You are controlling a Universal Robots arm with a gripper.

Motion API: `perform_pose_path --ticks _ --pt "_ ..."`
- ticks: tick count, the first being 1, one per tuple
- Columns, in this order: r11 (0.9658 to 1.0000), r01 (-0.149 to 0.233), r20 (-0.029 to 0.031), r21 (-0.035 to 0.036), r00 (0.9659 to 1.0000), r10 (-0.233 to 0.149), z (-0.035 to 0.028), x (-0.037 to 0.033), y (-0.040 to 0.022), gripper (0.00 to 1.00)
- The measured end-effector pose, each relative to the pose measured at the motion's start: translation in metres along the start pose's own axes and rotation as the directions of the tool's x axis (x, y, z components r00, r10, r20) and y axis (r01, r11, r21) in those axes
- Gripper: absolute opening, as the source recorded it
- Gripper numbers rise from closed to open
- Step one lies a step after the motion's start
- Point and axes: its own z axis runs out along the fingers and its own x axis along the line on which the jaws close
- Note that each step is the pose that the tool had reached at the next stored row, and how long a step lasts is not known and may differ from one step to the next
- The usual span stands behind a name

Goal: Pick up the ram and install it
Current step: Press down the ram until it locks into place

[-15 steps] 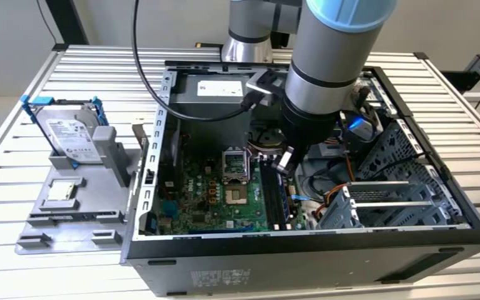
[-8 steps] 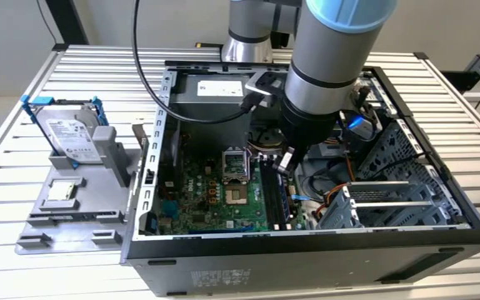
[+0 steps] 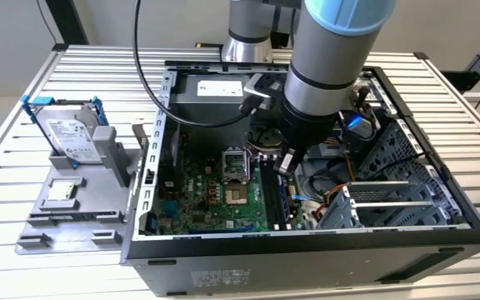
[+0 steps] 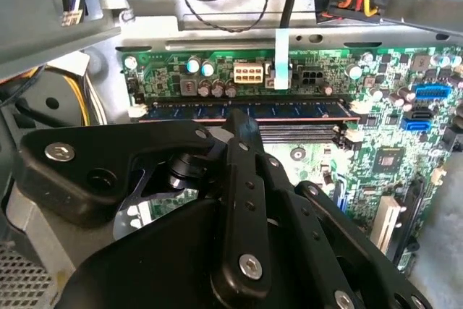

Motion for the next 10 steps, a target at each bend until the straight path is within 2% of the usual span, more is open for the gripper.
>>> perform_pose_path --ticks 3,10 --pt "0.9988 0.05 0.0007 -0.0027 0.9988 -0.05 0.0005 -0.0001 0.0 0.0" --pt "0.9933 0.115 0.0033 -0.0022 0.9933 -0.115 0.0015 -0.0001 0.0004 0.0"
